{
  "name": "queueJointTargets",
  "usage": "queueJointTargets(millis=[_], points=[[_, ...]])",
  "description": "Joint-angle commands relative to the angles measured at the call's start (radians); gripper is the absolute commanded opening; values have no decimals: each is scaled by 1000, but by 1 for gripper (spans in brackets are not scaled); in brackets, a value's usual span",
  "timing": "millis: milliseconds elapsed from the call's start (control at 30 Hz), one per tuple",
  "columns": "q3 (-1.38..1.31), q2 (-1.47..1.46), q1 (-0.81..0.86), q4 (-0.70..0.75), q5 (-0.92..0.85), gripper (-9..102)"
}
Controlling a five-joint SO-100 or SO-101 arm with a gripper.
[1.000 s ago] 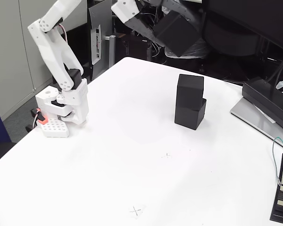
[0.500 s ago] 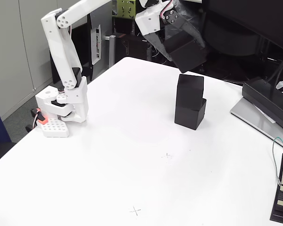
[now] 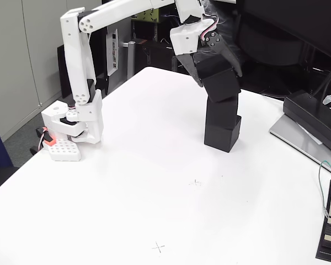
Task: Stack the 3 blocks
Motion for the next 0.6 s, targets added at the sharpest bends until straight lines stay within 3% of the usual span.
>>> queueJointTargets(millis=[0,567], points=[[-32,-14,-3,-2,12,-1],[-40,-38,-12,-3,2,0]])
